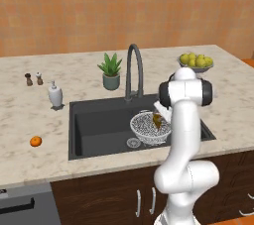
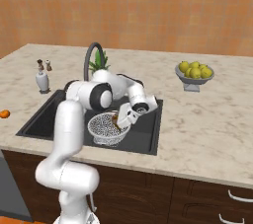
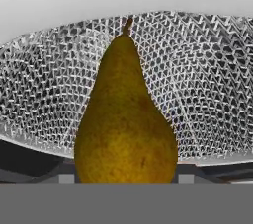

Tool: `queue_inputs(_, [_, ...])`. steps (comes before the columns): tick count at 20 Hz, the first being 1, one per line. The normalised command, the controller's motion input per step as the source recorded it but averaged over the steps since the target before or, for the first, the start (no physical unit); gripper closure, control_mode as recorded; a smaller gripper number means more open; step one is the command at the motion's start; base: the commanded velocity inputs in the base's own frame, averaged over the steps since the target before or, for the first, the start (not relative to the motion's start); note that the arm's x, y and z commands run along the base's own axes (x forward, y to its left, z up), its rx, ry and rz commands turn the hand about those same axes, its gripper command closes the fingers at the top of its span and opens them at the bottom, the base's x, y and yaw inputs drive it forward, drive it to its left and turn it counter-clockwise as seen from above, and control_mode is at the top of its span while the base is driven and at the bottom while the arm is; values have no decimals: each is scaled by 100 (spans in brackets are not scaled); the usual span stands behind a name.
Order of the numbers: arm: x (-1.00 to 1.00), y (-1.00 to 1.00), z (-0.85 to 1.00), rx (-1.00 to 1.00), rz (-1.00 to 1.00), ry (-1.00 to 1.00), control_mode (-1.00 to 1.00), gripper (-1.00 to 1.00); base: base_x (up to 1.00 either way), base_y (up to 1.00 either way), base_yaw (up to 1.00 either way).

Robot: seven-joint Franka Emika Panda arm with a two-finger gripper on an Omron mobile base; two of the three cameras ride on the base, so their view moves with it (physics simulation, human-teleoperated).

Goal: Put the colander in the sink, put the pear, tangerine in the colander, and turn on the sink faucet and pour water over the colander.

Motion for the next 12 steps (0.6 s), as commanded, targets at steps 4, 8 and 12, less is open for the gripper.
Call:
queue_inputs(4, [100, 7, -61, 0, 0, 0, -100, 100, 0, 0, 0])
queue_inputs(8, [89, 6, -34, 0, 0, 0, -100, -100, 0, 0, 0])
queue_inputs(12, [-11, 28, -3, 0, 0, -7, -100, -100, 0, 0, 0])
